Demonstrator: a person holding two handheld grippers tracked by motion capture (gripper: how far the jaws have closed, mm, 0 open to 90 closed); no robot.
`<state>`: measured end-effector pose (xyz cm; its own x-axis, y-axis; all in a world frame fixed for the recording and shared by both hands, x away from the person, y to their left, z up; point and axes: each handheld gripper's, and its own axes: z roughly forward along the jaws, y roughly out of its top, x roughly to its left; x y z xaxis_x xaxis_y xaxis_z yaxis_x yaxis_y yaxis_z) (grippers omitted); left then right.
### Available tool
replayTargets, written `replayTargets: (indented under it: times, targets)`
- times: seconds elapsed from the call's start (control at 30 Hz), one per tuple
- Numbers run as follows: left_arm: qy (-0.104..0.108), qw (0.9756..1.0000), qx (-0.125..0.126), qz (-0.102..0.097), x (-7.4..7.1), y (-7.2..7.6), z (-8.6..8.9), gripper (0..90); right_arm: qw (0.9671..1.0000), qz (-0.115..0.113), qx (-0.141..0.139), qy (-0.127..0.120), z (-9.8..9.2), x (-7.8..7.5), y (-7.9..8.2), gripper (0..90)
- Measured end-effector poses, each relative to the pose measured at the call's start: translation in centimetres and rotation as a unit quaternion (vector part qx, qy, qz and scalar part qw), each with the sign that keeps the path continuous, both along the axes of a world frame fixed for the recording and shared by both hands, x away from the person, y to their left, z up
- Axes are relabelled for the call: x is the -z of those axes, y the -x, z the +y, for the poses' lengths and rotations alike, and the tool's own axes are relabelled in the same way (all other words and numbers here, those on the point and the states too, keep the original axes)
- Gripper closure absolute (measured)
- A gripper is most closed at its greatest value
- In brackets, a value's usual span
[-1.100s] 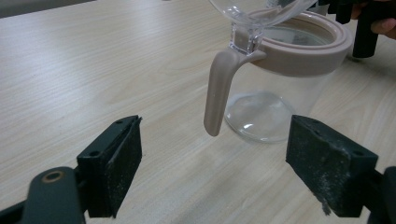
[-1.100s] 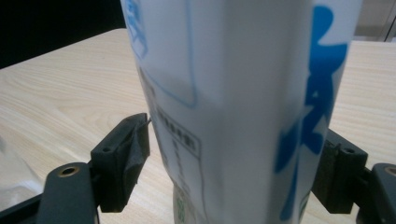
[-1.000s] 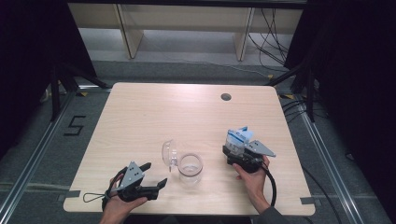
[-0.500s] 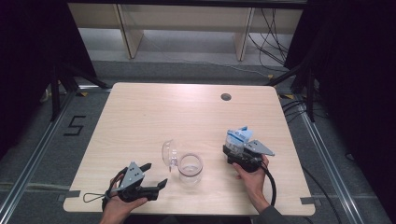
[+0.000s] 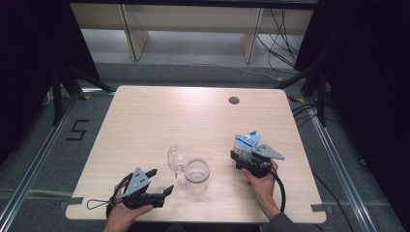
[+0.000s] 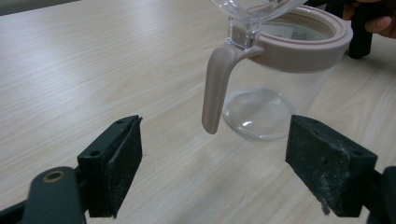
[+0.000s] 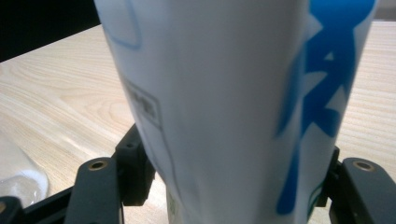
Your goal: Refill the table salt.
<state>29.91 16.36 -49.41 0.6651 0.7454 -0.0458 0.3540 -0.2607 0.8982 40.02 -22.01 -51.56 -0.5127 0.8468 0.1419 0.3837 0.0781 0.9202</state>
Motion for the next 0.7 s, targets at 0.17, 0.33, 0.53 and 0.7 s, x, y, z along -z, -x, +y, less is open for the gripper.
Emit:
replayTargets:
  times: [0.17,0.33,0.53,0.7]
  targets:
    - [0.001,1.0,0.0,0.0,0.0,0.0,0.0,18.4,0.9999,-0.013,0.002,0.009,-0.2,0.0,-0.1,43.3]
    - [0.0,1.0,0.001,0.001,0.0,0.0,0.0,18.6,0.9998,-0.006,0.009,0.015,-0.1,-0.2,0.0,46.2]
    - [-0.003,1.0,-0.002,0.0,-0.1,0.0,0.1,18.8,0.9996,-0.011,0.007,0.026,-0.2,-0.6,0.0,47.1]
    - [0.005,1.0,0.0,-0.003,-0.1,-0.1,0.1,18.8,0.9982,-0.023,0.0,0.056,-0.2,-1.2,0.1,47.6]
